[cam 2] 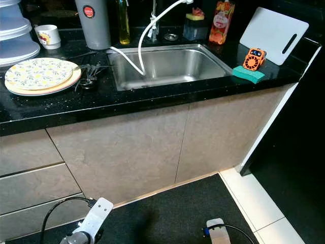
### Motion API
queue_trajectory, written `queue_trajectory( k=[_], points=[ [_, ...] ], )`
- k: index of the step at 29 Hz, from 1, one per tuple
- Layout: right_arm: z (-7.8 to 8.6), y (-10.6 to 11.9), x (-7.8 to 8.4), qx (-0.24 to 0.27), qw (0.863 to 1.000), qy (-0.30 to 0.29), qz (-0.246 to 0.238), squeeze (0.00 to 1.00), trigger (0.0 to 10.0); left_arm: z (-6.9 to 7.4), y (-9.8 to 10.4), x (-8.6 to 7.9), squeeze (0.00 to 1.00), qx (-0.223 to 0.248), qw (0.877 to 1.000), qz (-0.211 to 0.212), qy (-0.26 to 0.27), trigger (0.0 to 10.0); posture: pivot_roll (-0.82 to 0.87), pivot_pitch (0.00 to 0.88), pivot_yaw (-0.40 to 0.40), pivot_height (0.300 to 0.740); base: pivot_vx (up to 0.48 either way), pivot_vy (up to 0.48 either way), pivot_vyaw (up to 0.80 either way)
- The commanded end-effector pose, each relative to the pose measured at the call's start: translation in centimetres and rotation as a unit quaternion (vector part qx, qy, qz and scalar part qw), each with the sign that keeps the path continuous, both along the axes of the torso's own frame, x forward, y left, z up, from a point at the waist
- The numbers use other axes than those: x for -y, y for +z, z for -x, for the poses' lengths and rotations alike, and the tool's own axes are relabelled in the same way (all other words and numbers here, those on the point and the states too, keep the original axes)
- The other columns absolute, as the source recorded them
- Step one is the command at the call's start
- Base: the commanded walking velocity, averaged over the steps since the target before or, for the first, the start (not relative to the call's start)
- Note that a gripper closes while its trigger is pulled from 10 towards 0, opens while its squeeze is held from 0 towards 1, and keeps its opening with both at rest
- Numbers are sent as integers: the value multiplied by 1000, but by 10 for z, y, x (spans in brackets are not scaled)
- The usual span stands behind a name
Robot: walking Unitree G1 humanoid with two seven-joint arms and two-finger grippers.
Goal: Kitchen organization
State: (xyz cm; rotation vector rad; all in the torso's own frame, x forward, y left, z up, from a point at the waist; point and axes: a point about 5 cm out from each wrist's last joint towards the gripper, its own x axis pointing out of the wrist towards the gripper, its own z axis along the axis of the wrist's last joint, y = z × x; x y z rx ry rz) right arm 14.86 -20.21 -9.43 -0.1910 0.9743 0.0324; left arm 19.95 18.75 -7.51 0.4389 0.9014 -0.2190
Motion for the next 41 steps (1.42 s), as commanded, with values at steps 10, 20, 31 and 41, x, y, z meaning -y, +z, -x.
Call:
queue_trajectory(
  k=[10, 20, 31, 41],
  points=[
    [1, -1, 0, -6, 1000, -3, 0, 0, 10000, 1, 0, -2, 0, -4, 1000, -2, 3, 10000, 49, 0, -48, 740, 0, 0, 0],
    [0, -1, -3, -4, 1000, -1, -4, 0, 10000, 3, -2, -2, 0, -8, 1000, -5, -1, 10000, 59, 0, -45, 740, 0, 0, 0],
    [4, -3, -4, -10, 1000, -3, -4, 0, 10000, 3, -1, -5, 0, -7, 1000, -6, 1, 10000, 58, 0, -39, 740, 0, 0, 0],
    [5, -3, -6, -10, 1000, -4, -6, 0, 10000, 4, -2, -5, 0, -9, 1000, -8, -3, 10000, 56, 0, -36, 740, 0, 0, 0]
  ],
)
